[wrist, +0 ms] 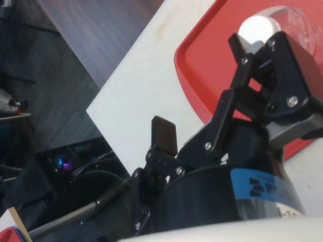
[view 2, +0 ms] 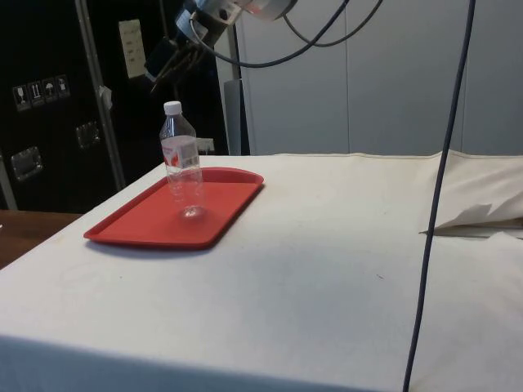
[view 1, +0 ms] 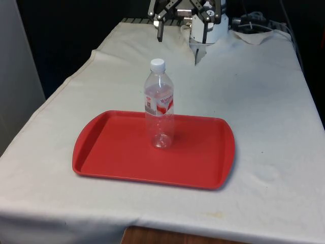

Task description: Place the bottle upright on the tray.

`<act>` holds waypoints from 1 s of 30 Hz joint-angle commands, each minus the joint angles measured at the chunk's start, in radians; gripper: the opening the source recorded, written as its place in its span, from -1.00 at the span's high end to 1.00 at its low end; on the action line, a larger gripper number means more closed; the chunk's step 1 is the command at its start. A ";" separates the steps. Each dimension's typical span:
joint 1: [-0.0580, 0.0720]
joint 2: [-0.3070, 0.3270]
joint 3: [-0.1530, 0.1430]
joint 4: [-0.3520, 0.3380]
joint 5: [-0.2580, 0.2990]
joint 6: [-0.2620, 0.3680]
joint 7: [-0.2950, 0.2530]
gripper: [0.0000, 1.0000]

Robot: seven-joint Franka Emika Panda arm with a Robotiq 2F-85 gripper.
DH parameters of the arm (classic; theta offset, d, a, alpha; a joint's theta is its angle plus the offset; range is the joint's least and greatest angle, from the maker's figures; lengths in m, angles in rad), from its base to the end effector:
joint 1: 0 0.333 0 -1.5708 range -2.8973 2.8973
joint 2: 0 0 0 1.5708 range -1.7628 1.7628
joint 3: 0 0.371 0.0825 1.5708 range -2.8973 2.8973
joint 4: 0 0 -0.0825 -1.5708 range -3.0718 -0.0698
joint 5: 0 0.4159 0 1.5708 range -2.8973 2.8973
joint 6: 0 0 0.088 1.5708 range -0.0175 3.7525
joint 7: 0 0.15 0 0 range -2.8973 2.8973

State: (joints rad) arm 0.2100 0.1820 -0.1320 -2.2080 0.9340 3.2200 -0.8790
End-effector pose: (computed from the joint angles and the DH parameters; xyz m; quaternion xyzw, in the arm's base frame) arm 0.6374 -0.0281 0.3745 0.9202 0.0046 0.3911 0.0139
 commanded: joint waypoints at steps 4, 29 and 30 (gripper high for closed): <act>0.008 0.009 -0.005 -0.006 -0.009 0.013 -0.006 -1.00; 0.018 0.040 -0.007 -0.014 -0.084 0.046 -0.063 -1.00; 0.018 0.040 -0.007 -0.014 -0.085 0.046 -0.068 -1.00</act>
State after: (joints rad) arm 0.2200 0.2100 -0.1190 -2.2060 0.8610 3.2530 -0.9460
